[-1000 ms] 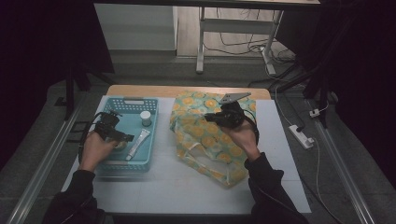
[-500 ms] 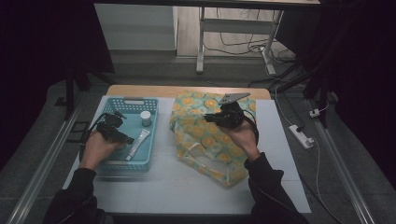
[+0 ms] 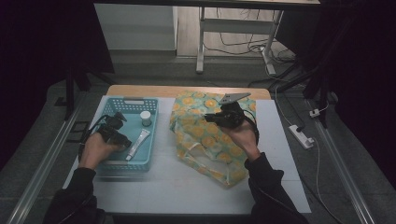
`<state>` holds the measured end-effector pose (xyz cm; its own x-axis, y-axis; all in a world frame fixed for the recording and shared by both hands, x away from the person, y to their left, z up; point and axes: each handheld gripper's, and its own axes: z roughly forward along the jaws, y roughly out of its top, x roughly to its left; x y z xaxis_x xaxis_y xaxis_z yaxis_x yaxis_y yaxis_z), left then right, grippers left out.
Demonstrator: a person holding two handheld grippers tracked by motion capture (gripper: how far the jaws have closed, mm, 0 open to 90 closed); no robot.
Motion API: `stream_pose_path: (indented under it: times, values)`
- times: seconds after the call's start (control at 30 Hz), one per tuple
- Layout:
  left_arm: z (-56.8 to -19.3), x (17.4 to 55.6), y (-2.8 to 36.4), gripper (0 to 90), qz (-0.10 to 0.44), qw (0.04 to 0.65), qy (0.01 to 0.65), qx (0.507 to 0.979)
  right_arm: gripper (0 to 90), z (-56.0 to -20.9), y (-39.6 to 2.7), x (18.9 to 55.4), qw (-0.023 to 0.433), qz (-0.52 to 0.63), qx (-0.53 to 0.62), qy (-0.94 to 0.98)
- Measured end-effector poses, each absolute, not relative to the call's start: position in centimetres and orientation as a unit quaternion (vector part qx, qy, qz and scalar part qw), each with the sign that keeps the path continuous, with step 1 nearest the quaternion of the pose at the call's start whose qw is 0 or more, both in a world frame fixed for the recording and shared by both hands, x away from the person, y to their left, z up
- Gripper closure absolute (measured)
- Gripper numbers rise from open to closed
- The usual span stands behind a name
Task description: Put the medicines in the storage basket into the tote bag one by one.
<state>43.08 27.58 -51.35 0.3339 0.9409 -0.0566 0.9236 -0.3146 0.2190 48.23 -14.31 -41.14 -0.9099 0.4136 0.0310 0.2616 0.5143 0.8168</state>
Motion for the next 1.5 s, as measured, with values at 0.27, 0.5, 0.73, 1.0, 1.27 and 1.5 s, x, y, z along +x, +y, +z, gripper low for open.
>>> stream_pose_path:
  times: [0.27,0.5,0.73,1.0,1.27,1.5]
  values:
    - [-51.1,43.0,27.9,20.6,0.032,0.122,0.585,0.801,90.0,-41.1,-14.3,48.3,0.085,0.453,0.196,0.866]
    - [-50.4,42.7,28.3,20.7,0.036,0.168,0.583,0.794,90.0,-41.1,-14.4,48.3,0.086,0.454,0.196,0.865]
    - [-49.8,42.3,28.6,20.7,0.046,0.213,0.571,0.792,90.0,-41.1,-14.4,48.3,0.087,0.455,0.196,0.864]
    - [-48.3,41.9,28.3,20.8,0.062,0.254,0.548,0.795,90.0,-41.0,-14.5,48.3,0.09,0.458,0.197,0.862]
    - [-46.2,41.1,26.8,20.8,0.079,0.29,0.513,0.804,90.0,-41.0,-14.6,48.3,0.091,0.46,0.199,0.861]
    - [-44.5,40.3,25.1,20.8,0.079,0.316,0.479,0.815,90.0,-41.0,-14.8,48.4,0.092,0.464,0.204,0.857]
